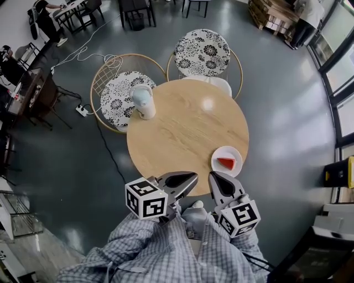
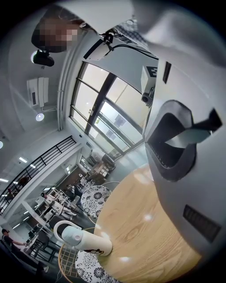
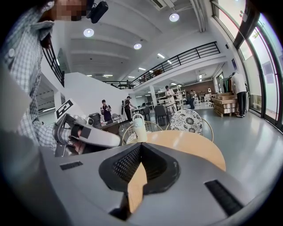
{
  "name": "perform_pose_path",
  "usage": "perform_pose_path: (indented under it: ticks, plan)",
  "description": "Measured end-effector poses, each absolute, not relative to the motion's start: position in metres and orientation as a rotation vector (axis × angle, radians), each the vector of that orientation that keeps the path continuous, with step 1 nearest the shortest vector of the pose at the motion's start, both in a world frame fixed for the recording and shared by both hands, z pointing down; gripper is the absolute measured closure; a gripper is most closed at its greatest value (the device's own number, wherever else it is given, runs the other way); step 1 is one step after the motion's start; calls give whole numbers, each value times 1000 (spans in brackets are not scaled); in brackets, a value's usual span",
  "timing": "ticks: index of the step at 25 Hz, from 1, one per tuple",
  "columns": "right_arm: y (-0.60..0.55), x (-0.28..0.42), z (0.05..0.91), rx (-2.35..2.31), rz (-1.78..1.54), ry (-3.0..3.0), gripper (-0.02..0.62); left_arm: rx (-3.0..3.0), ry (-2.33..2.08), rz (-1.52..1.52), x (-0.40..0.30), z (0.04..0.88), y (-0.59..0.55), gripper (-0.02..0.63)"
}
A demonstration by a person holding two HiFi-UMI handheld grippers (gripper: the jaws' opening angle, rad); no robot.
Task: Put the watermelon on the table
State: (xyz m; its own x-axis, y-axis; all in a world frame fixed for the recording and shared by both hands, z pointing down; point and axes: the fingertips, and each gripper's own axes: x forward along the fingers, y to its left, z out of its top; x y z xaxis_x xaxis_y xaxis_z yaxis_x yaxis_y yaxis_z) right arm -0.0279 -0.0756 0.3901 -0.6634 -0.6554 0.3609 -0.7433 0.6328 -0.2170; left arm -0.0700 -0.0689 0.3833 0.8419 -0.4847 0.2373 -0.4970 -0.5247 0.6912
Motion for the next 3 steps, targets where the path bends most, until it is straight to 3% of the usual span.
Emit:
perform_pose_path:
  ticks: [3]
  plan:
    - [-77,-32,389,1131,516,-2608,588,2212,-714,20,-72,382,-71,598]
